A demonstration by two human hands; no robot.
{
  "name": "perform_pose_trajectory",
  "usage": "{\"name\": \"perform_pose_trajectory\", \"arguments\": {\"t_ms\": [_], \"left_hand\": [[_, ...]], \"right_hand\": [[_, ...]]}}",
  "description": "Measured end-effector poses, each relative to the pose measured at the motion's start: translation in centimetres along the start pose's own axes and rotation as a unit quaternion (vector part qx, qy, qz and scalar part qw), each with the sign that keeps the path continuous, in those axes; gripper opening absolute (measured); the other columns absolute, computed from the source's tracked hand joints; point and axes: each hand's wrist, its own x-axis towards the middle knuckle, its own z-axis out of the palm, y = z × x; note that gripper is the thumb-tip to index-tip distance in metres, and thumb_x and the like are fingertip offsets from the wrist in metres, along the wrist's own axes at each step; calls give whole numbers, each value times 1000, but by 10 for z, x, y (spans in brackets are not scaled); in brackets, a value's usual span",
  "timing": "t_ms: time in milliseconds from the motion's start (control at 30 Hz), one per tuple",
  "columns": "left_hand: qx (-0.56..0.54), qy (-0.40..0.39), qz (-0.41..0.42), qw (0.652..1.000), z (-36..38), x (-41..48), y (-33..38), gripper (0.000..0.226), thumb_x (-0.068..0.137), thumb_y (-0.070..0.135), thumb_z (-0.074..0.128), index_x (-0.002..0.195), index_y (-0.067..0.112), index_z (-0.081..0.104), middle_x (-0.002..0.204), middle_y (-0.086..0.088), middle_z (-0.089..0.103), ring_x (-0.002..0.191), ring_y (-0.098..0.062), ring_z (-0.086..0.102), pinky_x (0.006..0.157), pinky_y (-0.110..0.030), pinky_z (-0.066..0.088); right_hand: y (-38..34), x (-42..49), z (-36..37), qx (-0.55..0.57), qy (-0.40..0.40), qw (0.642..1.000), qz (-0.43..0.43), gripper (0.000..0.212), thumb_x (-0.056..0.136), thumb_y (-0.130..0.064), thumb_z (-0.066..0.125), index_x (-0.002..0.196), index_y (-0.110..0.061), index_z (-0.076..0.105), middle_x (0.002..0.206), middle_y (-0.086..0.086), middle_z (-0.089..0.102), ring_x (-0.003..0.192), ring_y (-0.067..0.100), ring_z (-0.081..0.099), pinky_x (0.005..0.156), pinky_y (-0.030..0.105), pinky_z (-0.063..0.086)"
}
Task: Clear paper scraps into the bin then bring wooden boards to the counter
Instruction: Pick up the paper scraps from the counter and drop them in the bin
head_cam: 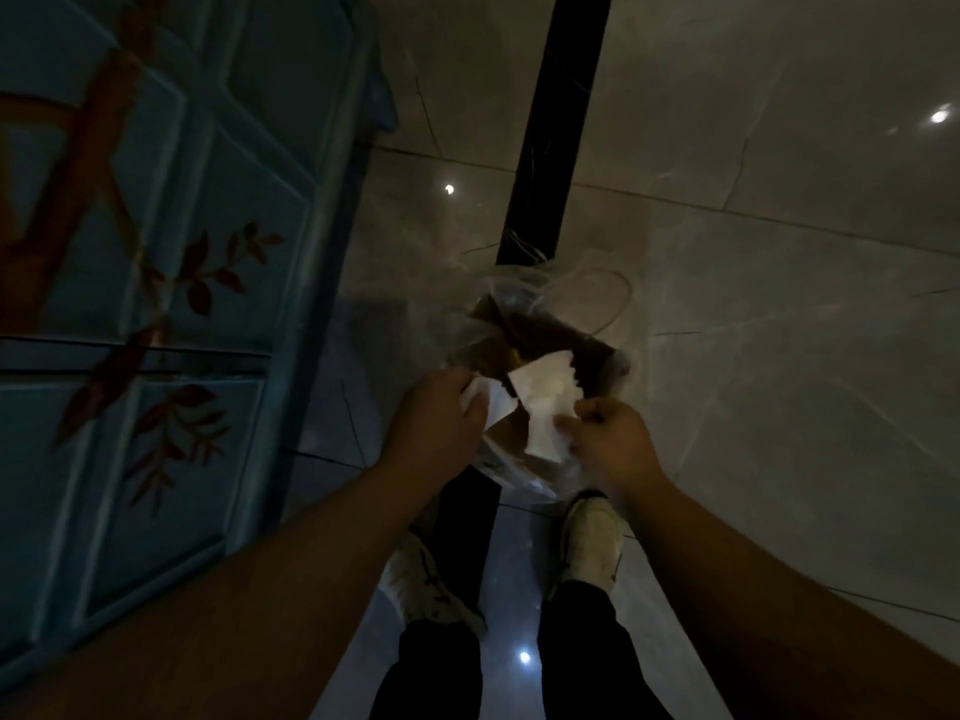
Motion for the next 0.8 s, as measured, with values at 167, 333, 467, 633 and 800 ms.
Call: {"name": "perform_pose_trajectory", "arguments": {"t_ms": [167,333,467,633,800], "left_hand": [[-59,-43,-9,997,20,0,3,37,88,23,61,120,5,54,115,-14,61,102,-23,57,81,-31,47],[-115,-68,-25,991,19,-12,14,51,87,21,63,133,9,44,124,-4,53,110,-15,50,88,-27,42],[-113,-26,5,993,6,-20,29,45,86,20,64,128,10,50,108,7,50,102,-13,52,79,-16,39],[-102,-16,89,991,-30,-39,64,40,85,19,63,122,8,54,111,3,52,103,-13,53,82,-21,42],[54,-14,199,979,-92,-67,123,42,88,25,57,127,10,49,127,-13,54,115,-25,49,93,-36,43]], "right_hand": [[5,-11,0,67,-24,997,-9,35,84,-12,69,114,-15,53,96,3,62,90,29,64,70,38,51],[10,-42,-23,69,-45,996,-21,32,83,-2,64,109,-19,56,104,7,64,92,31,67,68,40,56],[1,-58,-37,4,-65,997,-52,26,84,-7,66,101,-24,56,99,-1,64,91,28,66,77,39,52],[-30,-88,-54,-120,-87,982,-120,33,85,-15,67,116,-19,54,106,-6,57,82,14,63,60,5,40],[-93,-146,-87,-275,-51,929,-241,54,84,-31,67,133,-19,46,120,0,51,93,16,58,69,14,39]]}}
